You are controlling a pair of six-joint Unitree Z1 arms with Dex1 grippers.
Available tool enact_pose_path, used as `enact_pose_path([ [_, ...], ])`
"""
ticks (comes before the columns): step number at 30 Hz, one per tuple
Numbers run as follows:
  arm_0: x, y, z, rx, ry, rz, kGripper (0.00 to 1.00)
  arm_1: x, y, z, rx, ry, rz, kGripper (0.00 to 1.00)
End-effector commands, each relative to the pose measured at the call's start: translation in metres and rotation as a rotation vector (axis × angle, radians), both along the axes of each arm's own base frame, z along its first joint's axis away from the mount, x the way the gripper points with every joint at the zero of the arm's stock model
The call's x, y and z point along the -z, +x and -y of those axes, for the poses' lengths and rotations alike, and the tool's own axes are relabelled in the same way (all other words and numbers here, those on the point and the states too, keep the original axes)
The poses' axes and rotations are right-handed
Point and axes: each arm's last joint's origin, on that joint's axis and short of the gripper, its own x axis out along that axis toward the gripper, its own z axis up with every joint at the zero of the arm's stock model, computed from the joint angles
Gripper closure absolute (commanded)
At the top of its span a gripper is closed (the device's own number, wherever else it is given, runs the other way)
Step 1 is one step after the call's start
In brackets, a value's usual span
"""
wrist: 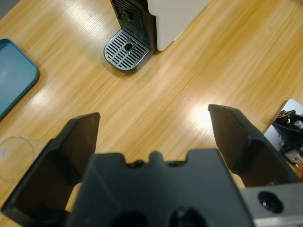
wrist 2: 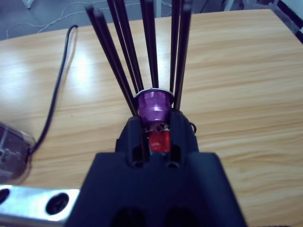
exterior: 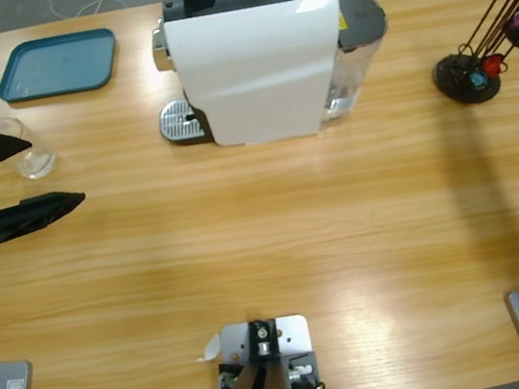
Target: Pour coffee
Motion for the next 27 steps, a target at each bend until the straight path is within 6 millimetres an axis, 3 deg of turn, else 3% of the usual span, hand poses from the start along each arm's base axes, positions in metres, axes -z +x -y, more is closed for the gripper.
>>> enact_pose_path([
  [1, 0.009, -0.003, -0.006, -0.031, 0.001, -0.008, 0.009, -0.032, -0.005, 0.002, 0.0, -0.005, 0.042, 1.0],
  [13, 0.011, -0.002, -0.005, -0.032, -0.002, -0.007, 0.009, -0.09, -0.008, -0.002, -0.045, -0.036, 0.06, 1.0],
  [17, 0.012, -0.002, -0.005, -0.033, 0.0, -0.01, 0.009, -0.112, -0.02, -0.009, -0.128, -0.064, 0.046, 1.0],
  [22, 0.009, -0.004, -0.007, -0.03, -0.011, 0.001, 0.009, -0.152, -0.03, -0.036, -0.436, -0.044, 0.067, 1.0],
  [27, 0.005, -0.008, -0.011, -0.03, -0.028, 0.017, 0.009, -0.146, -0.027, -0.076, -0.861, -0.051, 0.022, 1.0],
])
